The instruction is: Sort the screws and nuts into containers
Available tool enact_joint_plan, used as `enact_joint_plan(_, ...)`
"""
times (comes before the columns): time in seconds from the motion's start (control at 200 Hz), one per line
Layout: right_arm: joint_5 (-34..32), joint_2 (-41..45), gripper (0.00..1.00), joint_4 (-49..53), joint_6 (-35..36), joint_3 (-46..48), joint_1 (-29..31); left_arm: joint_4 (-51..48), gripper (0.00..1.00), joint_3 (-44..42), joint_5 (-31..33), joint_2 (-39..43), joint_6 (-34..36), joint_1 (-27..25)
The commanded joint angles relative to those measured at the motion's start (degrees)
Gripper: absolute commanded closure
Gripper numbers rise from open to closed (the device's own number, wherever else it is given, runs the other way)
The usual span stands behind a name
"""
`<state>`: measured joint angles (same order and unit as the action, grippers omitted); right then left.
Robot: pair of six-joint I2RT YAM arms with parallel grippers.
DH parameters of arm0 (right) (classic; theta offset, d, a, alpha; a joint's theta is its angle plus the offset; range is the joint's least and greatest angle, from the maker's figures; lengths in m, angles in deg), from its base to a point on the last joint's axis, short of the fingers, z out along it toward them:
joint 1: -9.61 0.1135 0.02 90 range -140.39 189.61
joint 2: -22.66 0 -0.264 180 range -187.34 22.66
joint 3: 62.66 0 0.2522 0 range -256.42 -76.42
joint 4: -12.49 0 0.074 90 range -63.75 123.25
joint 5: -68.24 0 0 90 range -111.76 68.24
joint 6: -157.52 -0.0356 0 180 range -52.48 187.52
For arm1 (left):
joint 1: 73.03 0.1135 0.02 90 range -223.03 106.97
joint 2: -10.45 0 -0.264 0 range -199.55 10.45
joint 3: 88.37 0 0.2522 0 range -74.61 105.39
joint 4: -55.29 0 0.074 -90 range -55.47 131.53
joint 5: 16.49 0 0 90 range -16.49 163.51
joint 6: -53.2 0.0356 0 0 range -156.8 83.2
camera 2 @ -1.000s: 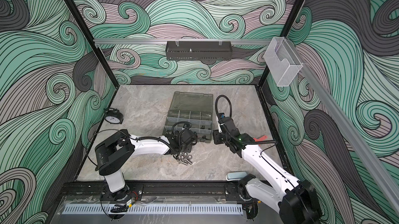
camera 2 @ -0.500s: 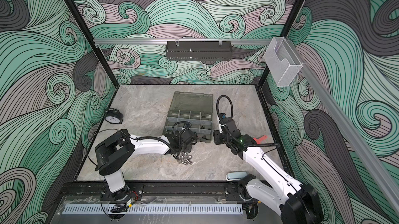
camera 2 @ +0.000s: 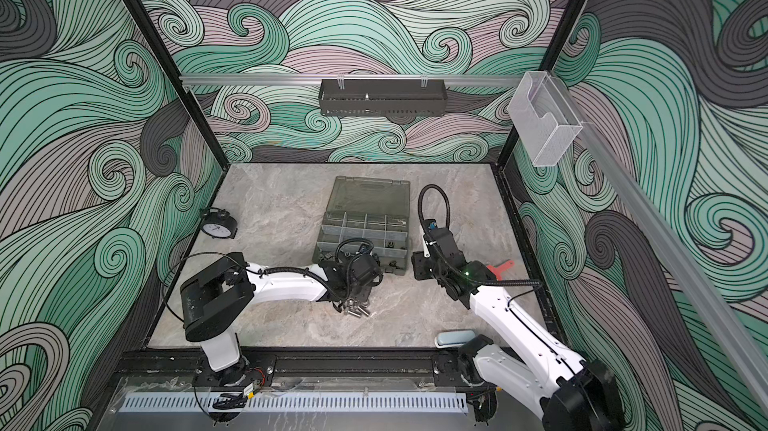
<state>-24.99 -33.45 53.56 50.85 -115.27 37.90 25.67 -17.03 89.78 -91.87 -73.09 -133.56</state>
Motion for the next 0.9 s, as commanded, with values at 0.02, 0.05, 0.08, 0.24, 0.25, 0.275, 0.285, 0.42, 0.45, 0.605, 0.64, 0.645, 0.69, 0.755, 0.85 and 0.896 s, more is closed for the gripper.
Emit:
enact_joint_plan(0.02,-0.2,1.1,0.53,0.7,-0.7,0.5,-0.8,-2.6,0.77,5.4,-2.7,2.7,2.5,-0.2)
enact_joint_plan(0.05,-0.1,1.4,0.53,0.7,-0.8,0.5,-0.8,-3.0,0.76,6.5,-2.7,2.8,3.1,-0.2)
enact_joint_plan(0.08,-0.1,1.8,0.53,0.7,-0.8,0.5,-0.9,-3.5,0.77,7.7,-2.7,2.8,3.9,-0.3)
enact_joint_plan(0.24,-0.1,4.0,0.53,1.5,-0.7,0.6,-1.9,-4.1,0.77,14.2,-3.6,1.7,8.3,0.3)
enact_joint_plan(0.25,-0.1,4.1,0.53,1.6,-0.7,0.6,-1.9,-4.1,0.77,14.5,-3.7,1.5,8.4,0.4)
enact_joint_plan(0.275,-0.1,4.4,0.53,1.9,-0.7,0.7,-2.2,-3.9,0.76,15.4,-4.3,1.1,8.7,0.8)
enact_joint_plan(0.285,-0.1,4.5,0.53,2.0,-0.7,0.7,-2.3,-4.0,0.77,15.8,-4.6,0.9,8.8,0.9)
enact_joint_plan(0.42,0.3,6.3,0.53,3.1,-0.8,1.2,-2.8,-4.2,0.77,21.5,-7.4,-2.6,10.3,3.1)
enact_joint_plan(0.45,0.5,6.7,0.53,3.3,-1.0,1.4,-2.9,-4.2,0.77,22.9,-7.5,-3.6,10.9,3.5)
enact_joint_plan(0.605,0.9,9.0,0.53,4.0,-1.7,2.5,-3.0,-5.1,0.77,30.3,-9.9,-10.8,12.6,6.0)
enact_joint_plan(0.64,0.9,9.3,0.53,4.3,-1.8,2.6,-3.0,-6.0,0.77,32.3,-10.3,-12.5,12.5,6.5)
enact_joint_plan(0.645,0.9,9.4,0.53,4.3,-1.8,2.6,-3.0,-6.2,0.77,32.7,-10.4,-12.8,12.5,6.6)
enact_joint_plan(0.69,1.0,9.8,0.53,4.7,-1.8,2.6,-3.0,-7.8,0.77,35.1,-10.6,-14.9,12.3,7.1)
enact_joint_plan(0.755,1.0,10.4,0.53,5.1,-1.8,2.8,-3.0,-9.2,0.77,37.7,-10.7,-17.2,12.0,7.5)
enact_joint_plan(0.85,1.2,10.9,0.53,5.2,-2.0,3.1,-3.0,-8.1,0.77,38.6,-11.0,-18.8,11.7,8.1)
enact_joint_plan(0.896,1.7,10.8,0.53,5.2,-2.0,3.2,-3.0,-7.6,0.77,38.7,-11.0,-19.2,11.4,8.5)
